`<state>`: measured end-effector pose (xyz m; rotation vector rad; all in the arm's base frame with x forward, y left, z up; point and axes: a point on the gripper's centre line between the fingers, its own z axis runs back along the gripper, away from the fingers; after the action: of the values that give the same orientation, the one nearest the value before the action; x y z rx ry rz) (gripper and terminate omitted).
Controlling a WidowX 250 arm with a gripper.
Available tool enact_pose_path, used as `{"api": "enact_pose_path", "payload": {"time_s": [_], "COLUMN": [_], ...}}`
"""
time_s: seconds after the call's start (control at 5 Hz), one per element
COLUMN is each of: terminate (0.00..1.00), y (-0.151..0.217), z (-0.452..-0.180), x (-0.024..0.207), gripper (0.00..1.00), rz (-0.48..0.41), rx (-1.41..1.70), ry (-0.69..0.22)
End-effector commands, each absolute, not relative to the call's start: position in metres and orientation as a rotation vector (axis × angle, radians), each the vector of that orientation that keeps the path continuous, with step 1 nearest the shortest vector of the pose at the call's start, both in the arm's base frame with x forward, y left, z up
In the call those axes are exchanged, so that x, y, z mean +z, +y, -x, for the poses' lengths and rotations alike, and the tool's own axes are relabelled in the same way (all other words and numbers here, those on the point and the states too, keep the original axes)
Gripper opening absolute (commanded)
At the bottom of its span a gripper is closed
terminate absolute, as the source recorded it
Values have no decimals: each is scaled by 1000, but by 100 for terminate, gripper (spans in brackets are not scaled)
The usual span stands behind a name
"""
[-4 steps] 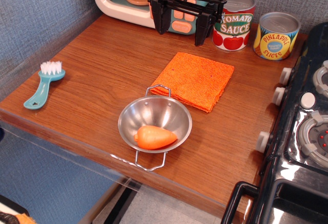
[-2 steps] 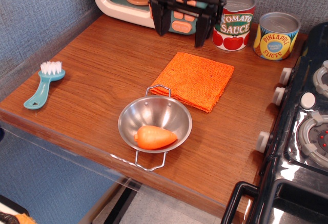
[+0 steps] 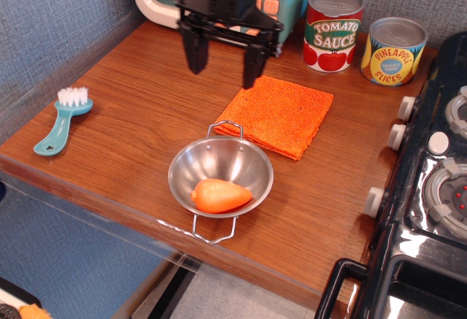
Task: Move the brush and place on orange towel
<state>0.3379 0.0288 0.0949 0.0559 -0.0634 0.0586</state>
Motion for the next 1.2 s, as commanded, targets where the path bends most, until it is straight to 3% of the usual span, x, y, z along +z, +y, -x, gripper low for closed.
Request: {"api": "enact_pose_path", "payload": {"time_s": [0.0,0.2,0.4,1.0], "terminate": [0,0,0,0], "y": [87,125,158,193], "z": [-295,-274,-269,-269], "x": [121,107,90,42], "gripper": [100,100,100,100], "rz": [-103,-154,-142,-89], "rx": [125,132,191,292], "ry": [-172,-154,-138,-104]}}
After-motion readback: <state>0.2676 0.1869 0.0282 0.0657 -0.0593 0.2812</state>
